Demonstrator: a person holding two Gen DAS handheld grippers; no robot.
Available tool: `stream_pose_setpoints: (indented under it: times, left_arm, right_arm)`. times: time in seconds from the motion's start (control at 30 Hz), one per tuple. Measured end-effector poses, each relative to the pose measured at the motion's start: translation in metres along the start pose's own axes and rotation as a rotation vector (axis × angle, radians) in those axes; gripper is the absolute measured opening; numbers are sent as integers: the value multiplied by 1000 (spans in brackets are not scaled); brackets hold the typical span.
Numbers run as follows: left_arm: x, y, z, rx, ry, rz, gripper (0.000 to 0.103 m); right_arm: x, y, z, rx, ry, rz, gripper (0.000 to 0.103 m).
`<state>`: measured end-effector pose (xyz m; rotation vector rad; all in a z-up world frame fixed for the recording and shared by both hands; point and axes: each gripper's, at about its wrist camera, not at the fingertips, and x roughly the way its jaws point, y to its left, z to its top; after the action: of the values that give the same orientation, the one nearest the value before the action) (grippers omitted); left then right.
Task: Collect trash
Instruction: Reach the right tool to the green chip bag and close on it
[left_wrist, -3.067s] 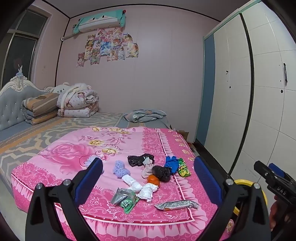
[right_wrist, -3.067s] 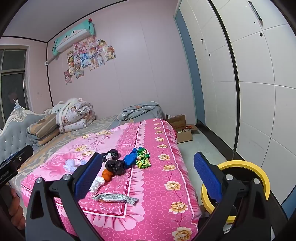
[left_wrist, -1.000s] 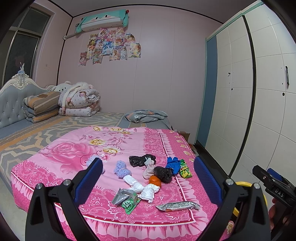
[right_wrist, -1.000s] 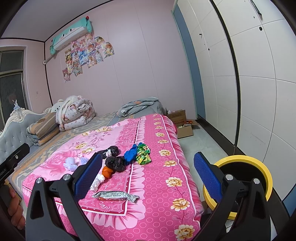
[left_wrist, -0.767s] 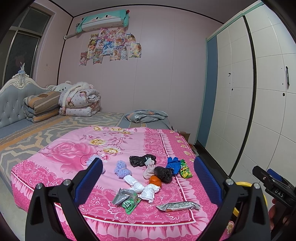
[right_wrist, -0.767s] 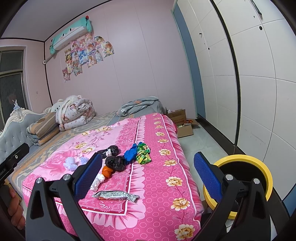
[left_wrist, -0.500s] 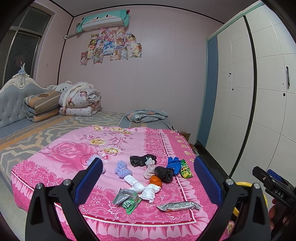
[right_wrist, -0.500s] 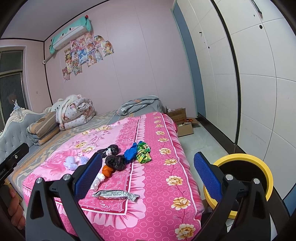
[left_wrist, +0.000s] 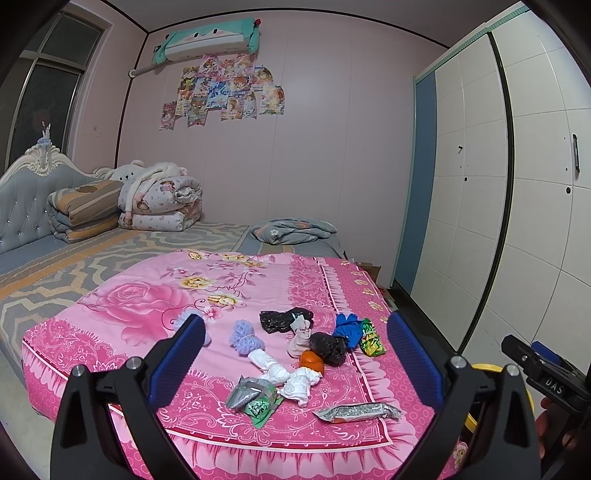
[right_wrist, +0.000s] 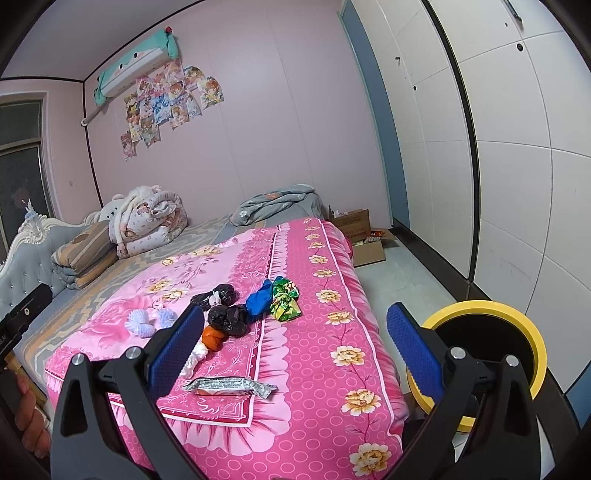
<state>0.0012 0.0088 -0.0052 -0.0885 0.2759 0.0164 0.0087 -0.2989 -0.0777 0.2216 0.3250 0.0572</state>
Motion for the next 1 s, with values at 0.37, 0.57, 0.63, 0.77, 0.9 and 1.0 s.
stream_pose_setpoints:
  times: [0.37,0.57,0.63,0.77,0.9,1.0]
  left_arm:
    - [16,15,4,-6,47,14,95]
    - [40,45,11,-25,93,-10,95]
    - [48,57,13,-31,95,7,95]
    - [76,87,15,-61,139,75,95]
    - [105,118,14,-90,199,121,95]
    - [125,136,13,-81,225,167,95]
  right_arm:
    - [17,2,15,-17,8,-61,95]
    - [49,-3,38,-39,43,-60,95]
    - [66,-3,44,-47,71,-51,95]
    - [109,1,49,-66,142,-43,95]
    - [146,3,53,-57,195,-44,95]
    - [167,7,57,-56,204,-53,95]
